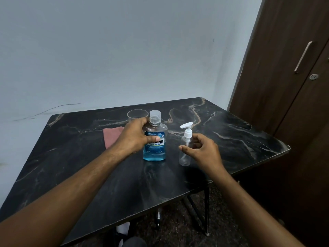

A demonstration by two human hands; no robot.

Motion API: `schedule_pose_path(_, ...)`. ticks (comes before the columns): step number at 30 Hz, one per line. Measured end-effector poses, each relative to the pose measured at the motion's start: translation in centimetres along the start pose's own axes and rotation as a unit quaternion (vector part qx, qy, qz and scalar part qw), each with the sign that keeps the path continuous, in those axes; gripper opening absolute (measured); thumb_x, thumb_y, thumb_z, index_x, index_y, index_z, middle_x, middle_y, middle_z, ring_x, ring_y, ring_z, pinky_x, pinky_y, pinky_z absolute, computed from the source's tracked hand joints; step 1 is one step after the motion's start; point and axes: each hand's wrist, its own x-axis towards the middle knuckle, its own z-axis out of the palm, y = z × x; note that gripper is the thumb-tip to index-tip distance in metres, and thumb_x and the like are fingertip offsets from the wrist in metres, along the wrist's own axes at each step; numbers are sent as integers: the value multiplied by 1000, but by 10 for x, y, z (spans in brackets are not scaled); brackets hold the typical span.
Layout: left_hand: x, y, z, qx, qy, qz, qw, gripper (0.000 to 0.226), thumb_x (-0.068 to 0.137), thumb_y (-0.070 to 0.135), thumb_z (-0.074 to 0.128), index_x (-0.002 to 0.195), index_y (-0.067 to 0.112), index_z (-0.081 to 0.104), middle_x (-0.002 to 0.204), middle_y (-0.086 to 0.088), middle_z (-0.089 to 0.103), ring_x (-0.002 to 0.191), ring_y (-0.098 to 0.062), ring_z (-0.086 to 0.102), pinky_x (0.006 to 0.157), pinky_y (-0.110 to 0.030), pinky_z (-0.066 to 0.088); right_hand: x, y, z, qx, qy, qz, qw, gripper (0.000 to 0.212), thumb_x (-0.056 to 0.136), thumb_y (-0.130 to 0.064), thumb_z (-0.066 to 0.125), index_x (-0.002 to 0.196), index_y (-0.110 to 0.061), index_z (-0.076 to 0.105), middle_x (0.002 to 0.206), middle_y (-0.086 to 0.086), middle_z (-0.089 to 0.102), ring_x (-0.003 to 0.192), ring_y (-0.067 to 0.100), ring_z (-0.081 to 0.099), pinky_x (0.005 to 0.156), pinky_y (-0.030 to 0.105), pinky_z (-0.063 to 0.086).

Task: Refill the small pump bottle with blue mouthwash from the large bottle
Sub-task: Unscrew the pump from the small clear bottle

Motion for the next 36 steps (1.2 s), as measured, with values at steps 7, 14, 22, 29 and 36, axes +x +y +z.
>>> schedule_pose_path(7,-33,-5,10,-19,141,60,988,85,70,20,91,145,25,51,133,13,52,118,3,52,104,-21,45,-2,-1,0,62,2,1,998,29,71,-21,90,97,-24,78,84,-6,79,80,6,74,80,33,63)
schedule_pose_path(14,-75,4,47,-175,97,80,976,42,88,22,75,128,26,65,113,9,70,103,-7,67,87,-25,57,-15,-11,2,213,-62,-29,975,40,72,-20,88,110,-22,76,98,-4,80,92,10,76,78,23,59)
schedule_pose_path(22,-53,30,53,-275,-52,14,960,32,102,30,56,133,26,63,126,12,71,120,2,62,105,-23,48,-22,-16,-1,223,-158,-36,961,44,78,-6,83,120,-5,72,112,13,76,109,32,71,100,52,54)
schedule_pose_path(29,-44,32,58,-383,13,-31,923,16,88,13,74,103,11,79,98,-4,80,100,-17,75,85,-26,60,-24,-18,2,237,-143,-34,960,40,79,-8,82,117,-4,73,109,17,75,106,30,72,98,48,56)
schedule_pose_path(36,-40,39,62,-386,98,-61,915,28,67,16,92,81,6,69,71,1,75,67,-13,73,58,-21,55,-25,-24,10,179,-91,-81,976,21,71,-21,89,88,-21,77,85,1,72,81,13,68,76,33,57)
